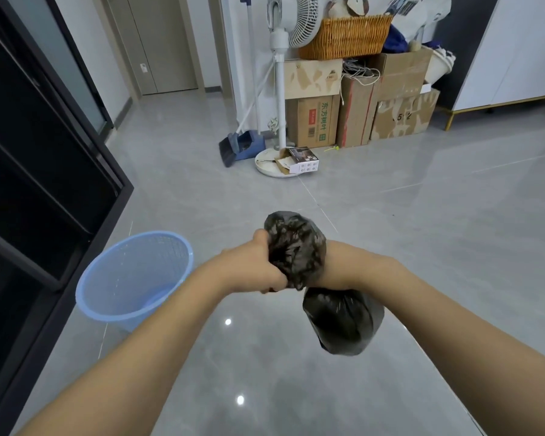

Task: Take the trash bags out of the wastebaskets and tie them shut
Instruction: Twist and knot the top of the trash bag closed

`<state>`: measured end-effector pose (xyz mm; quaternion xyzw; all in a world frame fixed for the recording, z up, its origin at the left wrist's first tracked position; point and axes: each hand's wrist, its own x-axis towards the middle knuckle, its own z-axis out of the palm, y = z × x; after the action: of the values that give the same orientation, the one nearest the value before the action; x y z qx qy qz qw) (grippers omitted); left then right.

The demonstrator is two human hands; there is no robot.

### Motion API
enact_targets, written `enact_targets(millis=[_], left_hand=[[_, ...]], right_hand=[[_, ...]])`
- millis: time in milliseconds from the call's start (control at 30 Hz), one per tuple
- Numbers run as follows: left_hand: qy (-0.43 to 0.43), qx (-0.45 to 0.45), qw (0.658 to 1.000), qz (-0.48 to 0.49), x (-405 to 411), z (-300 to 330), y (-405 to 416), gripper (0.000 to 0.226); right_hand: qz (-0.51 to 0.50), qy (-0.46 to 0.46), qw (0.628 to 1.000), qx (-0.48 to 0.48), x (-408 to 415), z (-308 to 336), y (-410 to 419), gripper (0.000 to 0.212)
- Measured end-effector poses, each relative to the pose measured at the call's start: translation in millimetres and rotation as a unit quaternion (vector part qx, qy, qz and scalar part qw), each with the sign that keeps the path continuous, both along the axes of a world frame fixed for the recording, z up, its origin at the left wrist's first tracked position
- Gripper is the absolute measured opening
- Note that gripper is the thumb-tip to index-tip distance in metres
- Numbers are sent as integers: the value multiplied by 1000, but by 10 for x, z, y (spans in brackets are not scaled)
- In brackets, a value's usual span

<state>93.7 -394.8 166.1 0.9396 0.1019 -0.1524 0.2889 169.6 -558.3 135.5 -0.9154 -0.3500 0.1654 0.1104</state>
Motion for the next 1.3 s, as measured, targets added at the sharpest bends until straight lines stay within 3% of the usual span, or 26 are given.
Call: enact_targets(millis=[67, 200, 333, 400, 467, 533, 600, 633, 667, 700, 767, 833, 900, 967, 1033, 1100, 1200, 1300], left_hand=[[38, -133, 989, 58, -23, 17, 175, 63], [101, -244, 963, 51, -115, 115, 371, 42], [210, -328, 916, -97, -233, 186, 480, 18], [236, -409, 860, -193, -305, 108, 453, 20], [195, -541, 792, -205, -346, 33, 371, 29], [107, -683, 713, -120, -339, 41, 237, 43], [18, -743, 669, 8, -292, 105, 123, 48], [-3, -737, 673, 64, -260, 136, 95, 48], [-13, -705, 700, 110, -229, 155, 84, 45], [-20, -641, 754, 145, -195, 137, 98, 41], [-56, -418, 892, 164, -164, 50, 166, 34], [-108, -166, 977, 84, -181, -10, 237, 36], [-124, 72, 990, -13, -211, -30, 286, 42], [-88, 165, 981, -57, -212, 6, 306, 38], [-30, 173, 982, -73, -177, 30, 297, 32], [-1, 124, 990, -66, -129, 44, 267, 31], [39, -99, 994, 12, -120, 123, 272, 48], [144, -221, 965, -10, -175, 204, 371, 64]], right_hand=[[32, -109, 994, 5, 3, 9, -40, 17], [113, -223, 967, 41, -8, -62, -68, 15], [95, -238, 963, 79, 92, -113, -86, 18], [88, -253, 959, 89, 122, -116, -103, 23], [77, -268, 956, 92, 130, -131, -100, 26], [61, -261, 958, 101, 125, -117, -100, 26], [54, -226, 964, 126, 110, -79, -136, 17], [58, -204, 968, 134, 96, -52, -149, 14], [61, -179, 972, 137, 85, -31, -162, 17], [60, -141, 978, 140, 77, -15, -176, 22], [46, -27, 981, 185, 73, 4, -197, 29], [25, 94, 960, 262, 77, 15, -203, 33], [4, 194, 934, 301, 103, 1, -205, 26], [-8, 259, 915, 309, 94, -10, -188, 16], [-15, 292, 901, 319, 63, -30, -166, 17], [-26, 320, 880, 350, 33, -36, -158, 25], [-37, 346, 850, 395, 33, -17, -182, 33], [-30, 373, 830, 413, 40, -6, -212, 27]])
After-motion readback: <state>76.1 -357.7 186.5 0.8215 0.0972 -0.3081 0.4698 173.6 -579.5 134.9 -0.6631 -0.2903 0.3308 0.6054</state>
